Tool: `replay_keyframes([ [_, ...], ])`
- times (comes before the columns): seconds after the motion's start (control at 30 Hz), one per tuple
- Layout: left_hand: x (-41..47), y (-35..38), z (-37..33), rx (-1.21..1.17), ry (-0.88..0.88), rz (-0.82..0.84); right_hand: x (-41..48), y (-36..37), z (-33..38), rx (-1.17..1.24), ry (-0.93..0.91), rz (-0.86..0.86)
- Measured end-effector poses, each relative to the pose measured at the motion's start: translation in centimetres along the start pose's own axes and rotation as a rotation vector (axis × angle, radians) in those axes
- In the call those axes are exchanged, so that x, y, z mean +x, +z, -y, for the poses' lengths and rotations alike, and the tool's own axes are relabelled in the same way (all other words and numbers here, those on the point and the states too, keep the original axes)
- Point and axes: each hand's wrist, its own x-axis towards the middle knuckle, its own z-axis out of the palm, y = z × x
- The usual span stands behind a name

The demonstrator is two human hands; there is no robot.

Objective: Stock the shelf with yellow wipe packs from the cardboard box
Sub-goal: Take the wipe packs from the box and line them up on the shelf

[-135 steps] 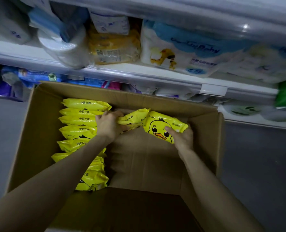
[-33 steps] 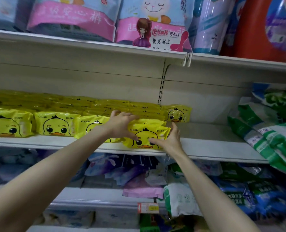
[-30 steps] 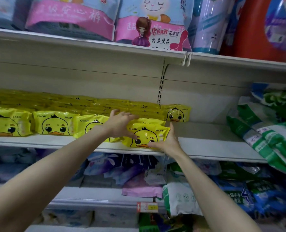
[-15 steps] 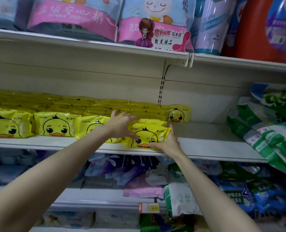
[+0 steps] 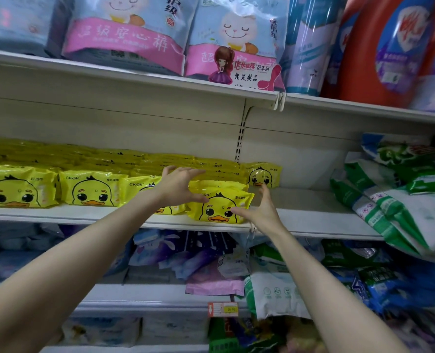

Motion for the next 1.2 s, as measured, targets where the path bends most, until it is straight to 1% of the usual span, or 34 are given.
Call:
replay_keyframes([
  [0.23, -6.8, -2.4, -0.4, -0.237, -0.055, -0.111, -5.2, 0.3, 3.2, 0.018, -0.115, -0.055],
  [0.37, -12.5, -3.8, -0.6, -0.479, -0.114, -0.149, -9.4, 2.0, 5.3, 0.094, -0.149, -0.011],
  [0.47, -17.0, -4.7, -0.4, -0.604, -0.17, -0.166, -12.4, 4.0, 6.9, 0.147, -0.17, 0.009],
  [0.57, -21.5, -6.0, 0.7, -0.642, -0.225, -0.137, -15.3, 6.7, 8.7, 0.187, -0.184, 0.061],
  [0.7, -27.2, -7.9, 3.1, -0.659, -0.34, -0.21, -18.3, 11.1, 11.0, 0.263, -0.178, 0.152],
  [0.87, -33.9, -8.9, 7.3, -0.647, -0.487, -0.224, -21.4, 17.4, 12.9, 0.295, -0.153, 0.305],
  [0.97, -36.6, -9.1, 9.2, -0.639, -0.545, -0.212, -22.7, 20.1, 13.3, 0.316, -0.135, 0.354],
  [1.2, -43.4, -8.4, 17.8, -0.675, -0.708, -0.188, -25.5, 31.1, 13.7, 0.282, -0.055, 0.514],
])
